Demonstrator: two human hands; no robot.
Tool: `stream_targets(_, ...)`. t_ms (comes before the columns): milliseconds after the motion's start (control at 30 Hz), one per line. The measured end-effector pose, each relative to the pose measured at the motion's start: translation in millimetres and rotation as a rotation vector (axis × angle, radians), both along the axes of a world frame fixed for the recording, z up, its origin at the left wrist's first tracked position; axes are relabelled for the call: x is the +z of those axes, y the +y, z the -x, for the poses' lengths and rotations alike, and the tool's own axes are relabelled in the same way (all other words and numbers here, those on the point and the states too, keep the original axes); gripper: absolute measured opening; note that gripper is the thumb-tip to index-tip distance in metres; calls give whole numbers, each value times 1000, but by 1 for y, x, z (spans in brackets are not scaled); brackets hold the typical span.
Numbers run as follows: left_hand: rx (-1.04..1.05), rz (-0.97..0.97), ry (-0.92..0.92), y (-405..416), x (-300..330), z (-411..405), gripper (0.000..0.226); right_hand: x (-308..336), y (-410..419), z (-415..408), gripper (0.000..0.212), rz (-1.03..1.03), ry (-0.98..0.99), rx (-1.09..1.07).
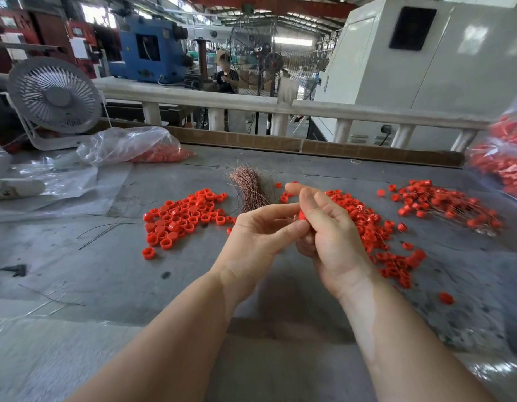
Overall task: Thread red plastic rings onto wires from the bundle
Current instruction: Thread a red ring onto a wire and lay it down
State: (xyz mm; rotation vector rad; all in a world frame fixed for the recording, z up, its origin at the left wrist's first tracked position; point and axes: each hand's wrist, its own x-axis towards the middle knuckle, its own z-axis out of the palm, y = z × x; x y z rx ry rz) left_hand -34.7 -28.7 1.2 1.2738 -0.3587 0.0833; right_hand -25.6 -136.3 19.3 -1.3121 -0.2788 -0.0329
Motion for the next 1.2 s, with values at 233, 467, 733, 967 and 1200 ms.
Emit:
stream_targets(233,317,-28,-11,3,0,-3,16,-1,-1,-2,16,102,42,-117)
stream_targets(467,452,-199,-140,2,0,-3,28,-2,1,1,10,133,75,-58)
stream_targets(733,431,-223,-90,4,-5,-8,54,-4,-6,-7,14,148,-72,-290)
stream_targets(967,470,-19,97,12,-7,-15,39,-1,-7,-8,16,-4,-100,-316)
stream_targets(1200,488,13,126,14,-5,-13,20,3,-13,-9,16,-259,45,-248)
